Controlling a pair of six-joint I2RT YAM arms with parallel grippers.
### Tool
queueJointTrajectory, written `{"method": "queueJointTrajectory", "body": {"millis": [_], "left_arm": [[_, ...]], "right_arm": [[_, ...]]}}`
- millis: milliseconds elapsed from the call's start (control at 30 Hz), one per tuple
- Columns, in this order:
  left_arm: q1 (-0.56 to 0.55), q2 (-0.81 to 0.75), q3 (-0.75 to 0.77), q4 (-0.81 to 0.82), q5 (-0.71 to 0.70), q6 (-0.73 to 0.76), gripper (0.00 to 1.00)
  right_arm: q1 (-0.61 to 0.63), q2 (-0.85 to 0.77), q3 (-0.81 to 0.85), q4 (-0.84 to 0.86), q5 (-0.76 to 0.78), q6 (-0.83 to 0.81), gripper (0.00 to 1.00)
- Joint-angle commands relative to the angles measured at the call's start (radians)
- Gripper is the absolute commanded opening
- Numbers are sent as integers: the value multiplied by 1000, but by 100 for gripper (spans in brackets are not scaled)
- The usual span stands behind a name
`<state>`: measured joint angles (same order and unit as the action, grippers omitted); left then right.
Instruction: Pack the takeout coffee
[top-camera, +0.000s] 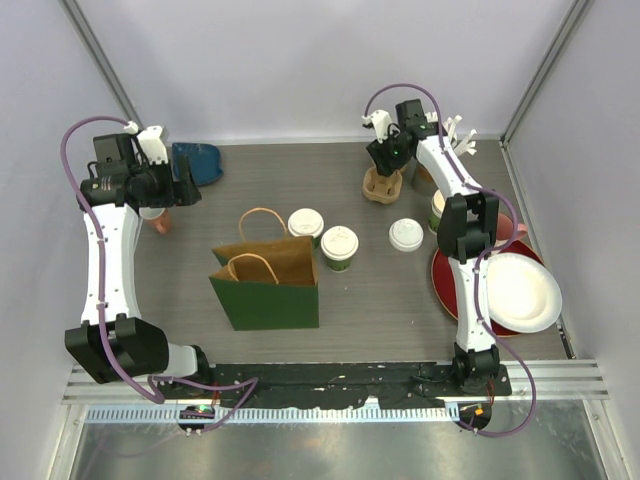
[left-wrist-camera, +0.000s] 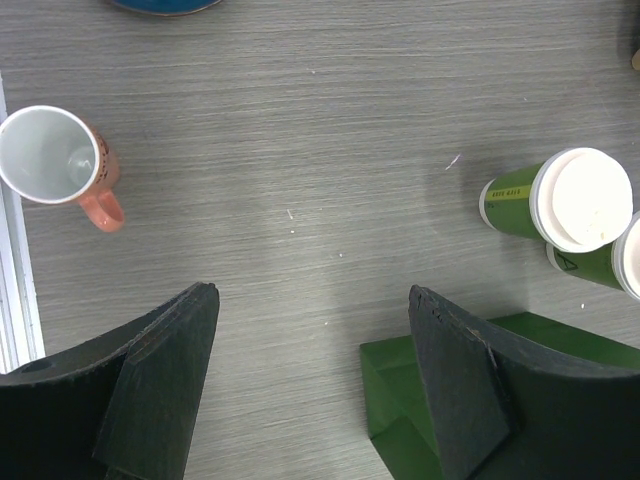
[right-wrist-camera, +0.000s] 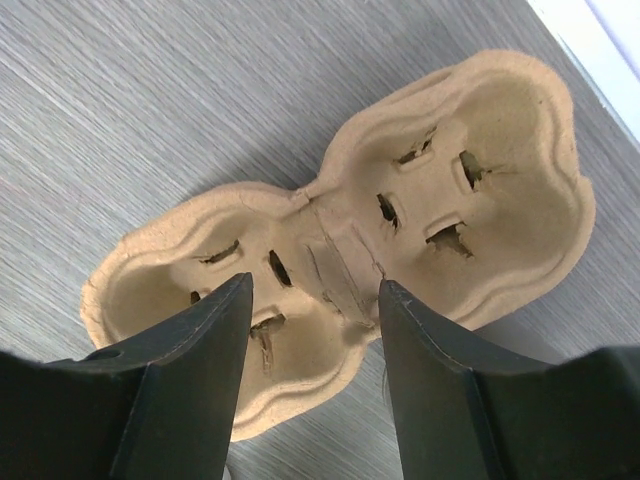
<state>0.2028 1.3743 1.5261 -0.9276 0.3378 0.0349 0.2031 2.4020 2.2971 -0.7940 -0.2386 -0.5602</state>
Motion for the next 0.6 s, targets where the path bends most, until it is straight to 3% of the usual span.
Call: {"method": "queueJointTrajectory", "body": {"millis": [0, 167, 200, 233, 333, 567], "left_arm": [[-3, -9, 17, 7, 20, 7, 81], [-3, -6, 19, 3, 23, 5, 81], [-3, -3, 19, 1, 26, 6, 81], [-3, -4, 19, 1, 27, 5, 81], [-3, -3, 19, 4, 32, 0, 81], [-5, 2, 26, 3, 41, -4, 81]], "right_arm": [[-5, -41, -25, -14, 13, -47, 58], [-5, -37, -27, -11, 33, -72, 50], [-5, -38, -27, -8, 33, -73, 46], [-5, -40, -28, -1, 33, -72, 36], [-5, -53, -31, 1, 7, -72, 23], [-5, -95, -59, 21, 28, -87, 7]]}}
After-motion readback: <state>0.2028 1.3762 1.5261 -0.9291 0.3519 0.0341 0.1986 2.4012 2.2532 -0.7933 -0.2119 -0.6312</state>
